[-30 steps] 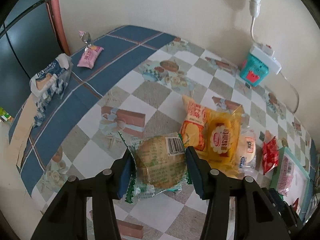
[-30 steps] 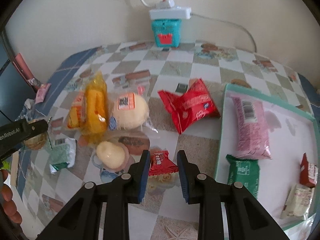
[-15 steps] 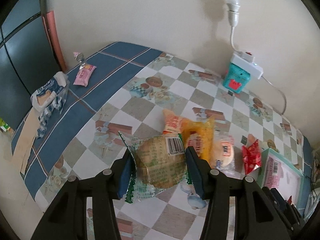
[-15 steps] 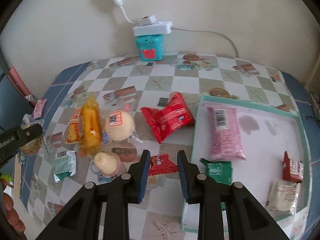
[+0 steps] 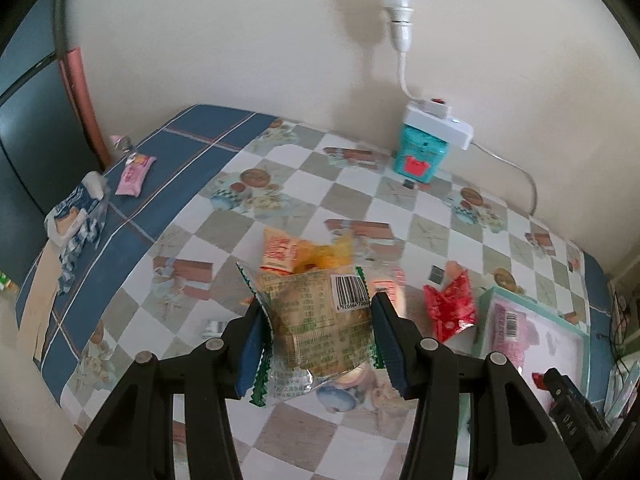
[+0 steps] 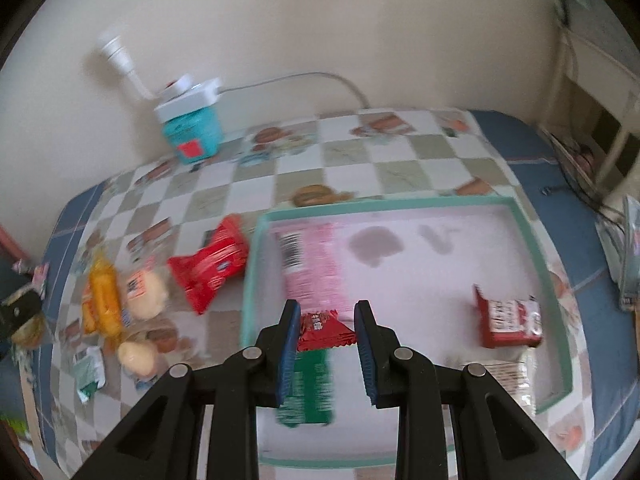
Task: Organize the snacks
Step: 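Carry the red candy pack in the right tool while the left tool carries the cookie pack to the tray, then open both tools to drop the candy pack and cookie pack into the tray, then move both tools back over the snack pile, then grasp the cream pudding cup with the right tool while the left tool grasps the green-striped cookie pack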
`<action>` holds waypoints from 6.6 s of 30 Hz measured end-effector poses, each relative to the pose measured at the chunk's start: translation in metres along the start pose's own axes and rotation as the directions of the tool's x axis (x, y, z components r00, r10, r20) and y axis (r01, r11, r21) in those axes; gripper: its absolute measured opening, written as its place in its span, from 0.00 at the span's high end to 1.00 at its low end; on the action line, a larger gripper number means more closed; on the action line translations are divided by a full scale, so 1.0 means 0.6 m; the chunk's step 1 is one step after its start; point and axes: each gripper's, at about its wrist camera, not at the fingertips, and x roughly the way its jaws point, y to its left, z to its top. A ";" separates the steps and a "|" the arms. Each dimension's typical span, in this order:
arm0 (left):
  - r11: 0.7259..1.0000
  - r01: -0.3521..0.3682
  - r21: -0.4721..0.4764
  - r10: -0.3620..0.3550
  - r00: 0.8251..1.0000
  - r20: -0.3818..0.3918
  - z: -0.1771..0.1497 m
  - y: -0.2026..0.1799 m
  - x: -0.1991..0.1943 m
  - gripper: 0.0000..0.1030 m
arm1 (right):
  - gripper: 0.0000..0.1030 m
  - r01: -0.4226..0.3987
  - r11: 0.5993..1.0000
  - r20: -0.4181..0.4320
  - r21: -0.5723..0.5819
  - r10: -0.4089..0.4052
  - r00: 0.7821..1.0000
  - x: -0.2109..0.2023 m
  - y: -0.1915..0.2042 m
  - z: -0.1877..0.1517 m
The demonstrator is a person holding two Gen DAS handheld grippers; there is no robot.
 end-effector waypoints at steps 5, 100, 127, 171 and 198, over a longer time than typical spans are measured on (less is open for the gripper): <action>0.998 0.034 0.055 -0.034 0.999 -0.004 -0.005 -0.044 -0.005 0.48 | 0.71 0.059 0.997 0.002 0.049 -0.059 0.998 -0.001 -0.051 0.005; 0.985 -0.168 -0.024 0.161 0.970 -0.185 -0.018 0.071 0.093 0.04 | 0.00 0.000 0.999 -0.119 -0.053 -0.006 0.993 0.039 0.056 -0.036; 0.929 -0.188 -0.319 0.103 0.959 -0.263 -0.052 0.256 0.119 0.04 | 0.00 -0.170 0.950 -0.177 -0.262 0.126 0.976 0.065 0.252 -0.097; 0.978 -0.073 -0.197 -0.002 0.934 -0.357 -0.052 0.169 0.218 0.06 | 0.52 -0.270 0.892 -0.154 -0.363 0.229 0.961 0.118 0.317 -0.129; 0.985 -0.086 -0.149 0.028 0.936 -0.352 -0.053 0.149 0.217 0.37 | 0.62 -0.277 0.889 -0.148 -0.365 0.239 0.960 0.120 0.321 -0.126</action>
